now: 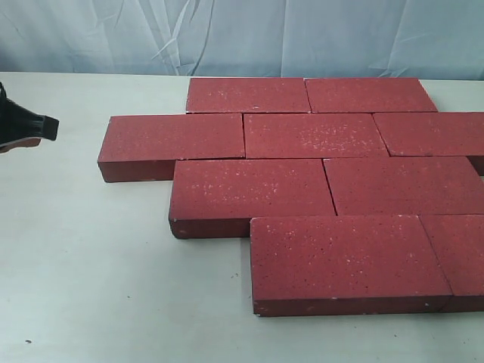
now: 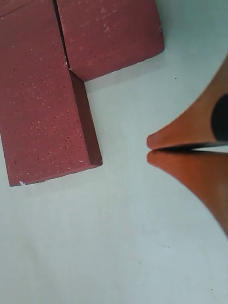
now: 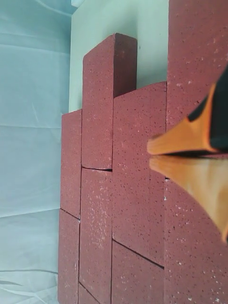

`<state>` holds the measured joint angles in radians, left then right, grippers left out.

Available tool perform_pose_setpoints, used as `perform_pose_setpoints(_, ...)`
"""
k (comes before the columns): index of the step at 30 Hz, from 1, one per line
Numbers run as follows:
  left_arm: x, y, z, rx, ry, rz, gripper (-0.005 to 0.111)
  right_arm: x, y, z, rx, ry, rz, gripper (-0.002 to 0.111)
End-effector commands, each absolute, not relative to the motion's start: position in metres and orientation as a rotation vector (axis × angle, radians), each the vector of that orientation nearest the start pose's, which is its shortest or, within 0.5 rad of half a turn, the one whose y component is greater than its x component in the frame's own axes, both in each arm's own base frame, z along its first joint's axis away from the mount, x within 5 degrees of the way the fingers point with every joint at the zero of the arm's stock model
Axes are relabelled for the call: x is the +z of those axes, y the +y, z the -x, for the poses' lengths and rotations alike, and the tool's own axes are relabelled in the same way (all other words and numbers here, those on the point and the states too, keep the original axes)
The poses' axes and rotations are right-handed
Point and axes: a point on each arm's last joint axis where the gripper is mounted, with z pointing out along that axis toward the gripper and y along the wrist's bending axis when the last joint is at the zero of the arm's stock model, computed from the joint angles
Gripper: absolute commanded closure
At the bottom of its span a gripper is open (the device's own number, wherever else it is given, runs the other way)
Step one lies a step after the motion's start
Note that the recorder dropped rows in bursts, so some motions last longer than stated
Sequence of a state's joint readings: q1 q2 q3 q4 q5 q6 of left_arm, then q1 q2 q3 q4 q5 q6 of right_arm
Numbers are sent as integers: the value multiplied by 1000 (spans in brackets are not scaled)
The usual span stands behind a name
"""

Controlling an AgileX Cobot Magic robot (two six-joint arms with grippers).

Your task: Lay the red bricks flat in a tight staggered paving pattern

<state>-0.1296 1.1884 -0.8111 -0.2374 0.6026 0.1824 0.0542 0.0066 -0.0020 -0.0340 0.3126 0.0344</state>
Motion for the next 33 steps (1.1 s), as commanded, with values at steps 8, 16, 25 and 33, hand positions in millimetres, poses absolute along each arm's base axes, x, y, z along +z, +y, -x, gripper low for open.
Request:
perform_pose_setpoints(8, 331, -36, -155, -249, 2282, -265, 107, 186, 2, -54, 41, 1786, 31, 109)
perform_pose_setpoints(16, 330, -29, -100, -239, 2149, -274, 107, 186, 2, -54, 45, 1786, 28, 109)
perform_pose_setpoints(25, 328, -22, -60, -195, 2094, -308, 107, 186, 2, -54, 45, 1788, 28, 109)
perform_pose_setpoints(33, 329, -21, -56, -195, 2082, -308, 107, 186, 2, -54, 45, 1788, 28, 109)
